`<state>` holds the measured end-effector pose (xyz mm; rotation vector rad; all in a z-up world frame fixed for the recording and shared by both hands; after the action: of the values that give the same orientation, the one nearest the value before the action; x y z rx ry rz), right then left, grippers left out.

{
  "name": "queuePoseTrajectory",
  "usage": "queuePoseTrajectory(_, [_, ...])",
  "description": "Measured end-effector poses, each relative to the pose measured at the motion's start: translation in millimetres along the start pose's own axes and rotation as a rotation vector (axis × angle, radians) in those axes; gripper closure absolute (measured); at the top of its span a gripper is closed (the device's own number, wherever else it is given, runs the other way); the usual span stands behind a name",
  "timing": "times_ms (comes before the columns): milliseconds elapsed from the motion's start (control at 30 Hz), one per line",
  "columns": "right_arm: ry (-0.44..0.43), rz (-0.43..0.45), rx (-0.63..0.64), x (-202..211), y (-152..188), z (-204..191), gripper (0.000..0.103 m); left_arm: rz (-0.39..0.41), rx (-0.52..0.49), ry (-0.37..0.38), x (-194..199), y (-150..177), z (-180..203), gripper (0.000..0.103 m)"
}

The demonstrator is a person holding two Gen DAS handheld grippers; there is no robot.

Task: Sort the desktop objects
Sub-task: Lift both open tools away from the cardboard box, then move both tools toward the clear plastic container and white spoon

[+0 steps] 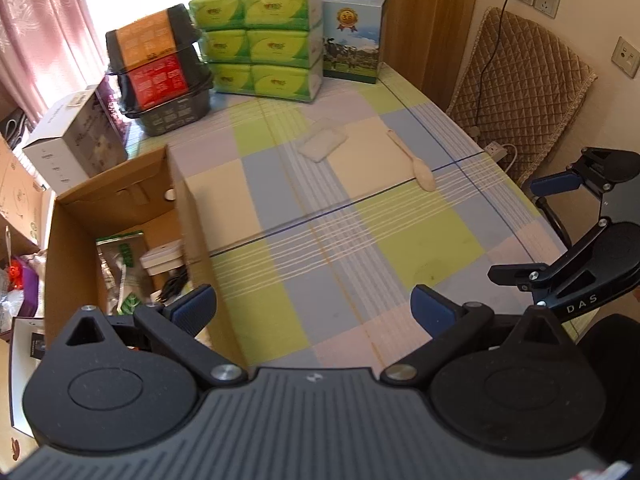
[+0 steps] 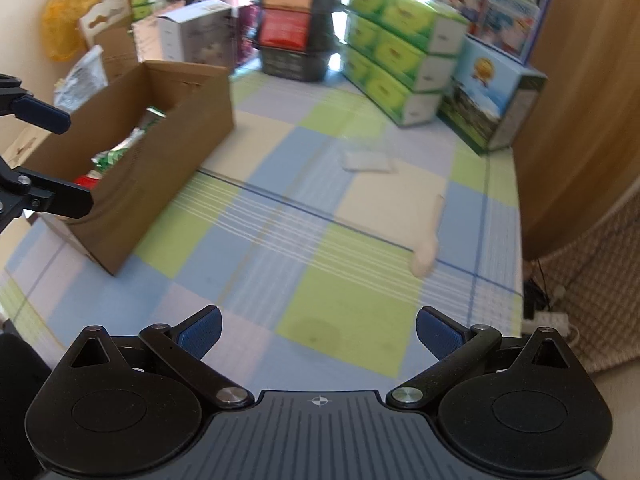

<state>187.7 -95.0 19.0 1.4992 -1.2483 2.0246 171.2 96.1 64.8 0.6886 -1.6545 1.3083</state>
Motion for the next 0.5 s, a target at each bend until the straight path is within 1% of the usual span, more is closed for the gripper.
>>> queuePoseTrajectory(200, [0.012, -0.013, -0.058, -11, 13, 34, 0.002, -0.004, -0.014, 0.005, -23, -12, 22, 0.001])
queuePoseTrajectory(500, [0.054, 0.006, -0.156, -34, 27, 87, 0.002, 0.005, 0.032, 0.005, -63, -25, 38, 0.001])
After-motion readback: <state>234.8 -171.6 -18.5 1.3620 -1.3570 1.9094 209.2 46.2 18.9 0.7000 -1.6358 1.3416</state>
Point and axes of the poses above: each gripper's, at about its wrist camera, not at the fingertips, and x roughly against the way its jaws point, z to its right, y to its underside, the point moved 4 cm from there along -x, roughly the way its jaws point, and after that the axes turned 6 degrees about -z, right-handed, at the moved point
